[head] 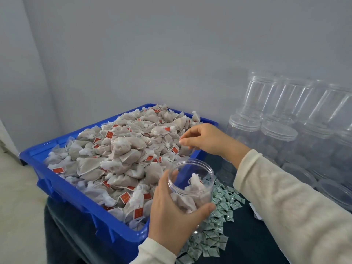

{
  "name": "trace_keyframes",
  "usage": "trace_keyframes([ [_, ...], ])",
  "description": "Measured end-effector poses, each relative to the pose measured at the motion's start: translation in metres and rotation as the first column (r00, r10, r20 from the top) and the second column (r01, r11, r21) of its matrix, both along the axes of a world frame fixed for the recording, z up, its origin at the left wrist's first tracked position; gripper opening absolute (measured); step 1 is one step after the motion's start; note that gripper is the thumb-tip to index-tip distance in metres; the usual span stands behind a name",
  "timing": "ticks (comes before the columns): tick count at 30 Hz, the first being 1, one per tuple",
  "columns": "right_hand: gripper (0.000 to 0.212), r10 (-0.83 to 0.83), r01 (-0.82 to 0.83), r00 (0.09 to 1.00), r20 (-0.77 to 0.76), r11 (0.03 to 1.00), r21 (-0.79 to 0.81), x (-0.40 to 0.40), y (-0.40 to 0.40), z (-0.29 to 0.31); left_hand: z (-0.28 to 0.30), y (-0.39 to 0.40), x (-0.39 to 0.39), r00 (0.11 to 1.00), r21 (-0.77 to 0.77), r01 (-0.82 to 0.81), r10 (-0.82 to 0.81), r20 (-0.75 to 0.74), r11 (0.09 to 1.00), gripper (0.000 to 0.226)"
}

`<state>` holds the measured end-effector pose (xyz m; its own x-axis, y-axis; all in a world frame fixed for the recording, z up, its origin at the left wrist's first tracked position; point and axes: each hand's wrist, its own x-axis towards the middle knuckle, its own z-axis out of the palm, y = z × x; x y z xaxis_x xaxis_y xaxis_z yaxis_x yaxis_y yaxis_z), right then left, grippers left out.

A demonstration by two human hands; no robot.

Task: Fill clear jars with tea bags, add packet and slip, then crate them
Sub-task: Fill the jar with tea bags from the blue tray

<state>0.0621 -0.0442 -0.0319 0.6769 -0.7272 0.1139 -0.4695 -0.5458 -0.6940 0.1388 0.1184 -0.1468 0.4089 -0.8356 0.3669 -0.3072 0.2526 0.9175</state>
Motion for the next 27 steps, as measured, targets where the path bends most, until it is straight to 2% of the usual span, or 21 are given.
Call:
trace_keyframes([
  [3,0.021,0.052,-0.040,0.993,-0.111,0.994,0.107,0.018,-0.006,-0.013,0.001,0.000,0.001,1.000,-0.012,-0.002,0.001,-0.004,1.000,0.107],
  [7,0.029,0.182,-0.143,0.944,-0.274,0.977,0.157,0.041,-0.001,-0.028,0.001,0.002,0.001,1.000,-0.008,-0.004,0.004,0.014,1.000,0.105],
  [10,0.041,0.238,-0.192,0.896,-0.376,0.969,0.155,0.055,0.002,-0.034,0.000,0.002,0.001,1.000,-0.013,-0.009,0.009,0.021,1.000,0.107],
  [14,0.040,0.259,-0.239,0.849,-0.460,0.966,0.103,0.064,0.002,-0.040,-0.001,0.002,0.001,1.000,-0.018,-0.010,0.010,0.019,1.000,0.106],
  [18,0.032,0.248,-0.239,0.862,-0.441,0.968,0.077,0.064,0.000,-0.044,-0.001,0.002,0.001,1.000,-0.033,-0.016,0.017,0.013,0.999,0.096],
  [23,0.017,0.259,-0.260,0.888,-0.379,0.964,0.050,0.059,0.000,-0.046,-0.001,0.002,0.001,1.000,-0.022,-0.015,0.016,0.027,1.000,0.101],
  [27,0.016,0.276,-0.270,0.929,-0.247,0.961,0.058,0.049,0.002,-0.039,-0.001,0.003,0.000,0.999,-0.005,0.004,-0.003,0.034,1.000,0.110],
])
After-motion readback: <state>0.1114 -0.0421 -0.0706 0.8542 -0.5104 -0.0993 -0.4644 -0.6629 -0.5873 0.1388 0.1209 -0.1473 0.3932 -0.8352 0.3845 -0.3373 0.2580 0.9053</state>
